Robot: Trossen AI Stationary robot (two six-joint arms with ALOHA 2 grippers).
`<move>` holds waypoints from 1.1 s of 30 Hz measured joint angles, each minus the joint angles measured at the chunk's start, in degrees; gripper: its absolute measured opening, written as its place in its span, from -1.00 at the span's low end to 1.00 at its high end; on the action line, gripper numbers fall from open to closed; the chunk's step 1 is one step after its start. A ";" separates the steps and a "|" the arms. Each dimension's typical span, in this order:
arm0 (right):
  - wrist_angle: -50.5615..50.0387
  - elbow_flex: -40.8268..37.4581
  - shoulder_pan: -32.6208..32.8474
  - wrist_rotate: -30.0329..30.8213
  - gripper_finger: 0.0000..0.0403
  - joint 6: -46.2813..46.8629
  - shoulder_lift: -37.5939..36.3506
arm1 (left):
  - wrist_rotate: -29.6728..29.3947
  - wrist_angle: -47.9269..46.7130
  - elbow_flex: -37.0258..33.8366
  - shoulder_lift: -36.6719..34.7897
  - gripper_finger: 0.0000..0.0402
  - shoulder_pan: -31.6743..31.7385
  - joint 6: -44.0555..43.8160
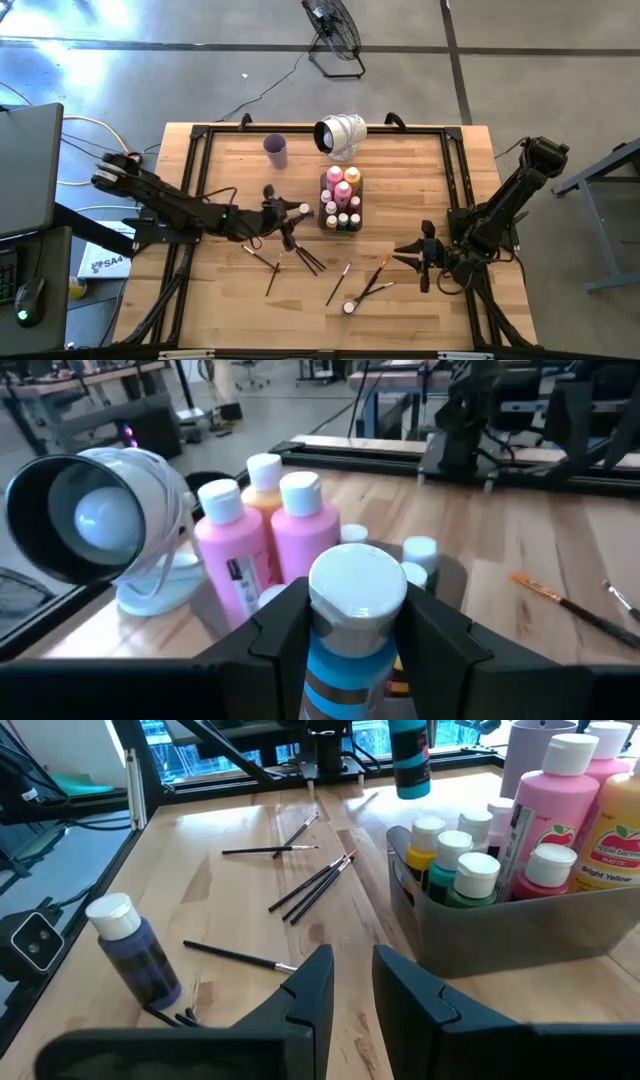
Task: Pick & Place Paint Supplies
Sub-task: Put the light blue paint bottle into the black bin
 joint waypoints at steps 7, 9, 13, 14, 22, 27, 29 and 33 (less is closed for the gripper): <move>0.01 0.01 0.00 0.00 -0.68 0.04 0.00 | 4.19 3.71 -0.02 2.14 -0.37 3.48 -1.02; 0.02 0.01 0.00 -0.02 -0.68 0.04 0.00 | 6.95 4.75 -0.02 2.90 -0.37 4.72 -1.67; 0.01 0.00 0.00 -0.01 -0.68 0.00 0.00 | 10.74 7.64 0.00 5.07 -0.37 6.35 -2.00; 0.02 0.01 0.00 -0.01 -0.68 0.00 0.00 | 10.92 7.89 0.00 5.55 -0.37 6.55 -2.47; -0.02 0.01 0.00 0.00 -0.68 -0.13 0.00 | 10.91 10.44 0.03 7.02 -0.37 6.71 -3.41; -0.22 0.01 0.00 0.00 -0.68 -0.13 0.00 | 10.89 10.33 0.20 7.02 -0.37 6.73 -5.26; -0.20 0.01 0.00 0.00 -0.68 -0.13 0.00 | 10.87 10.29 0.20 7.04 -0.37 6.73 -5.51; -0.20 0.00 0.00 0.00 -0.68 -0.13 0.00 | 10.87 10.06 0.20 7.29 -0.37 6.73 -6.16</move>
